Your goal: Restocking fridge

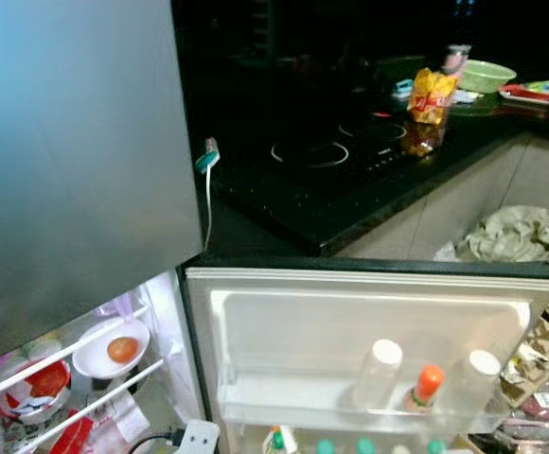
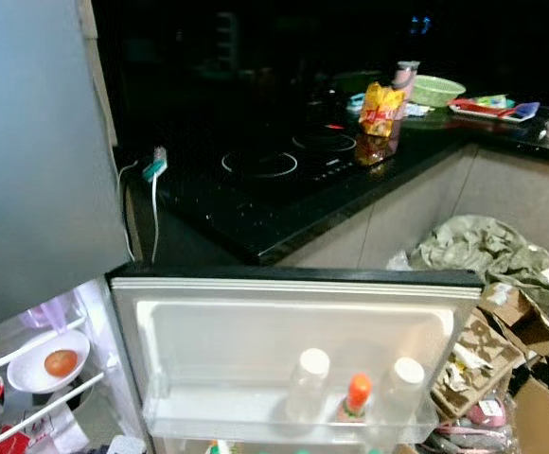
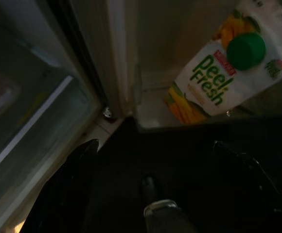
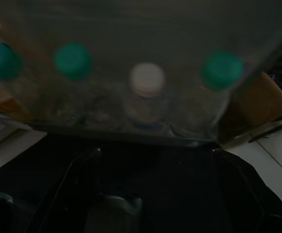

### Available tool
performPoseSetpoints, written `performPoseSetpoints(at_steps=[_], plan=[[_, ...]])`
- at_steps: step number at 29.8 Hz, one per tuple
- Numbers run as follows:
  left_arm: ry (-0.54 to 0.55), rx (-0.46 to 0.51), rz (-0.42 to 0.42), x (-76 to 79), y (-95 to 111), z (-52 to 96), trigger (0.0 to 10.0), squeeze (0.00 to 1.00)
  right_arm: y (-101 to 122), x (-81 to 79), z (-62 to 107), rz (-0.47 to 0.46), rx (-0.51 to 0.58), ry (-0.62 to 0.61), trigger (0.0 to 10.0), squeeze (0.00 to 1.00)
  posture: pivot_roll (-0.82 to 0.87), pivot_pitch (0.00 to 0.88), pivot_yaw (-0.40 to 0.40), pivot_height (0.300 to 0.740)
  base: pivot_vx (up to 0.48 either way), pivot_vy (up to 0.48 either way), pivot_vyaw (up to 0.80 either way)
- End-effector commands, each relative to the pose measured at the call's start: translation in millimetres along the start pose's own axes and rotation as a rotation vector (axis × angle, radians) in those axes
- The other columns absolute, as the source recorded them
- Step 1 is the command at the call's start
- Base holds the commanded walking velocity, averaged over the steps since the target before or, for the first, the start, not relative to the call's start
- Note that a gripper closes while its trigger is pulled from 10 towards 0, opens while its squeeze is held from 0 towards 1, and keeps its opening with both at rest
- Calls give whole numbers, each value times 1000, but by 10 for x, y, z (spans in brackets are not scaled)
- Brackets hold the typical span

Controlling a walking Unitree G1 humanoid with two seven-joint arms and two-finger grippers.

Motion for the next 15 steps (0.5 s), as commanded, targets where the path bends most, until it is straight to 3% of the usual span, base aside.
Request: performPoseSetpoints(at_steps=[1,12,15], plan=[[4,-16,-1,-19,-63,20,10000,0,-32,30,16,17,-10,-2,10000,0,-72,80,19,740,0,-480,0],[2,-15,3,-19,-66,22,10000,0,-15,-3,8,47,-6,22,10000,0,-73,81,18,740,0,-480,0],[15,-8,19,-34,-62,24,10000,0,-7,-6,5,48,-5,26,10000,0,-73,82,17,740,0,-89,0]])
Point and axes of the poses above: a point about 5 cm out from each wrist's last joint towards the gripper, its own z axis pointing back from the gripper into the wrist, its own y axis along the axis of the wrist's last joint, x = y × z, the point moved 4 cm from there along -z, pointing out of the wrist towards the gripper, and after that the axes turned 15 degrees about z, right-handed, at the moved point
